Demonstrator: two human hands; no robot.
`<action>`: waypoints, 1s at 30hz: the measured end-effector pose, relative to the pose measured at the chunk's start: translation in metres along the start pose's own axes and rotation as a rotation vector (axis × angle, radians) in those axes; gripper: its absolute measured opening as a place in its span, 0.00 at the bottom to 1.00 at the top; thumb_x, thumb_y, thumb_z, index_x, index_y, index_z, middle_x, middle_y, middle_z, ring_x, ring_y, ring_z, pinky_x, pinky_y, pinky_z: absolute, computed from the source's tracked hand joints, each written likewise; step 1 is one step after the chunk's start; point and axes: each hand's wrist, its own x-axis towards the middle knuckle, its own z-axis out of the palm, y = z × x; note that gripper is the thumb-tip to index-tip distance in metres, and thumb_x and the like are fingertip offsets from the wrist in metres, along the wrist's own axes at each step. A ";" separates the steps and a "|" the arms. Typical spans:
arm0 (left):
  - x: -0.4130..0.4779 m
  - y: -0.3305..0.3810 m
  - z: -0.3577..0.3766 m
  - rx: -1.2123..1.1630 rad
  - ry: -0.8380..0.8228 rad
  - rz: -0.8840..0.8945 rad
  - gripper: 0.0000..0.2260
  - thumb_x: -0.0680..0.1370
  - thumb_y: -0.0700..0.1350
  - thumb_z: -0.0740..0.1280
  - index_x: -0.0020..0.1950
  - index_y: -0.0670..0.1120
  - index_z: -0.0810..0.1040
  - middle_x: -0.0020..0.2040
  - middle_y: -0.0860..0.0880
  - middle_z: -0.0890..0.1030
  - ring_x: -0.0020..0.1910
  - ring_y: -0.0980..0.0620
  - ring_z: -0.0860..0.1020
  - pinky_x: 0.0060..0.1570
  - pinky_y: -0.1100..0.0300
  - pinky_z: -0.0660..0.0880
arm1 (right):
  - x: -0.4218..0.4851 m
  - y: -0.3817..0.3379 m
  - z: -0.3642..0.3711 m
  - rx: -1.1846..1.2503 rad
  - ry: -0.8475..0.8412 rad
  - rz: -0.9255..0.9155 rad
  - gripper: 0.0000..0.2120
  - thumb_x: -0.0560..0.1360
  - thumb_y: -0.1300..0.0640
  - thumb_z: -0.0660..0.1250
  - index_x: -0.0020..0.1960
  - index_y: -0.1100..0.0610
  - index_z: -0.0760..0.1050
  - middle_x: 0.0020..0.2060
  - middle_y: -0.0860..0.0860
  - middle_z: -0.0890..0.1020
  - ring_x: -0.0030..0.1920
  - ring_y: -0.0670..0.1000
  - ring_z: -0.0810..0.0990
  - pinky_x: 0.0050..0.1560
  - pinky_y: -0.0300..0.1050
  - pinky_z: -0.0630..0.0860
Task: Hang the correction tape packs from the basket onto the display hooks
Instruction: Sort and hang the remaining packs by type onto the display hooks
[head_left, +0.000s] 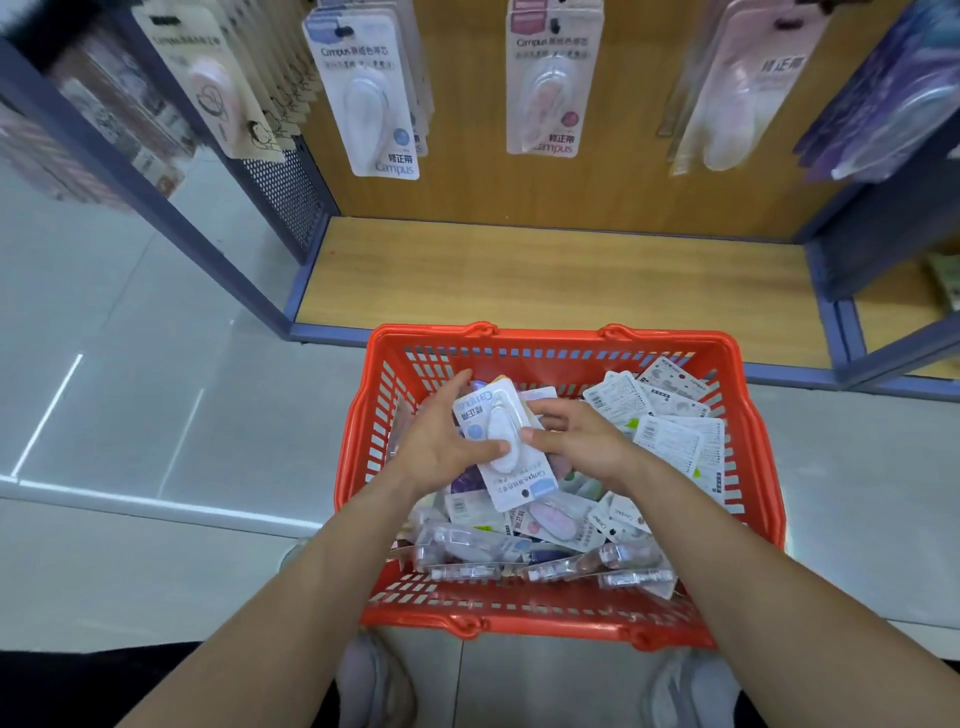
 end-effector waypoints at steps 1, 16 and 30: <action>-0.002 0.004 -0.001 0.017 -0.023 0.005 0.47 0.69 0.39 0.82 0.82 0.50 0.60 0.69 0.53 0.74 0.63 0.51 0.79 0.63 0.54 0.78 | -0.004 -0.003 -0.001 -0.010 -0.026 -0.003 0.15 0.81 0.59 0.69 0.67 0.54 0.78 0.56 0.54 0.85 0.44 0.45 0.87 0.35 0.38 0.78; -0.046 0.043 -0.012 -0.259 0.068 -0.066 0.11 0.77 0.42 0.74 0.57 0.49 0.79 0.51 0.48 0.86 0.44 0.55 0.84 0.44 0.61 0.81 | -0.048 -0.027 0.000 0.216 0.208 -0.092 0.22 0.70 0.66 0.79 0.61 0.58 0.77 0.50 0.57 0.87 0.45 0.57 0.87 0.42 0.49 0.83; -0.091 0.042 -0.022 -0.008 -0.055 -0.008 0.28 0.70 0.42 0.80 0.67 0.50 0.74 0.57 0.50 0.83 0.53 0.53 0.84 0.47 0.61 0.81 | -0.054 -0.065 0.031 -0.056 0.225 -0.263 0.11 0.70 0.56 0.80 0.45 0.59 0.80 0.38 0.51 0.82 0.39 0.51 0.81 0.41 0.47 0.74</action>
